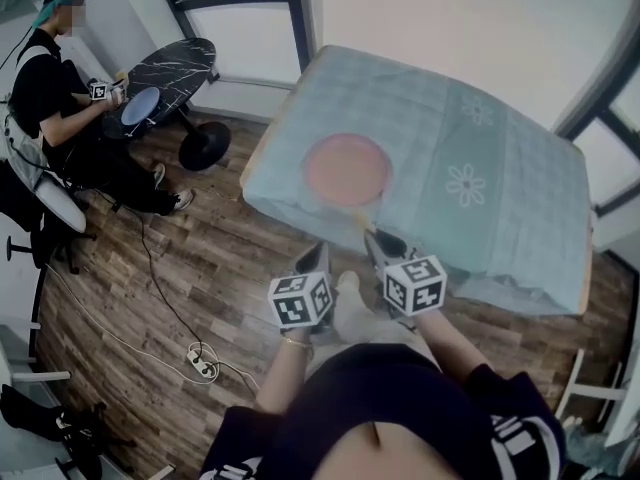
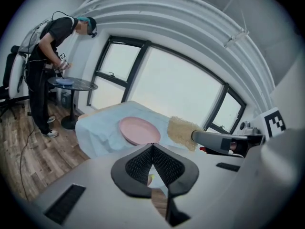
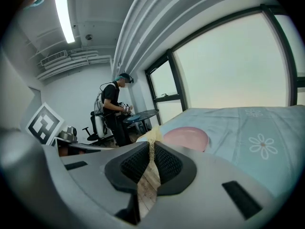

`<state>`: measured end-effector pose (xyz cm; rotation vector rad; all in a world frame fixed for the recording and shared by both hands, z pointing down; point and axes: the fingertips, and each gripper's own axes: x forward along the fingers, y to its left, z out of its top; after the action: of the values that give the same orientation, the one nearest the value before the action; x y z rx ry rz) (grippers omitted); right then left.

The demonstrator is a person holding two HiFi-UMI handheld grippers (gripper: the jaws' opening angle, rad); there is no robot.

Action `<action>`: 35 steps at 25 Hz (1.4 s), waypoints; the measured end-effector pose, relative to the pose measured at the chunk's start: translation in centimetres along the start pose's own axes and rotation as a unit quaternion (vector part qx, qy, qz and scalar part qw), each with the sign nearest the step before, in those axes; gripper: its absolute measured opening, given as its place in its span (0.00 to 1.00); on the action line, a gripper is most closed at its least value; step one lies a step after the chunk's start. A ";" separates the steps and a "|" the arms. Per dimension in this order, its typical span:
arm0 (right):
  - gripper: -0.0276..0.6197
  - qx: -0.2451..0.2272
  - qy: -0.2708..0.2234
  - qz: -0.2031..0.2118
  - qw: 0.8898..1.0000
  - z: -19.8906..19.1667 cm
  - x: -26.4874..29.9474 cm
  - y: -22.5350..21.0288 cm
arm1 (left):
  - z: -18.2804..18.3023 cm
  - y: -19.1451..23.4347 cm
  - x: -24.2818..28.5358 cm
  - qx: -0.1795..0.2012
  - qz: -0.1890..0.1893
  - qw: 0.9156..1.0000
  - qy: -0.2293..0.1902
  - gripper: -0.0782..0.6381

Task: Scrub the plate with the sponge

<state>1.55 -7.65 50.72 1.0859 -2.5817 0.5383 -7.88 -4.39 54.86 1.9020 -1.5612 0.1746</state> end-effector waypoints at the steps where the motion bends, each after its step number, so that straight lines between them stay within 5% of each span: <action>1: 0.10 0.001 0.001 0.000 1.000 0.4 0.8 -0.3 | 0.3 0.3 0.6 -0.001 -0.004 1.000 0.004 0.12; 19: 0.10 -0.012 0.032 -0.022 0.999 4.8 12.1 -6.5 | 7.7 7.1 11.4 0.002 0.005 0.999 0.032 0.12; 35: 0.10 -0.042 0.071 -0.043 0.996 4.1 19.3 -11.9 | 7.1 12.2 19.2 -0.004 0.012 0.996 0.087 0.13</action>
<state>-3.26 -29.09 57.47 1.0844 -2.4016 0.4638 -15.76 -24.99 63.73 1.8100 -1.4663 0.3340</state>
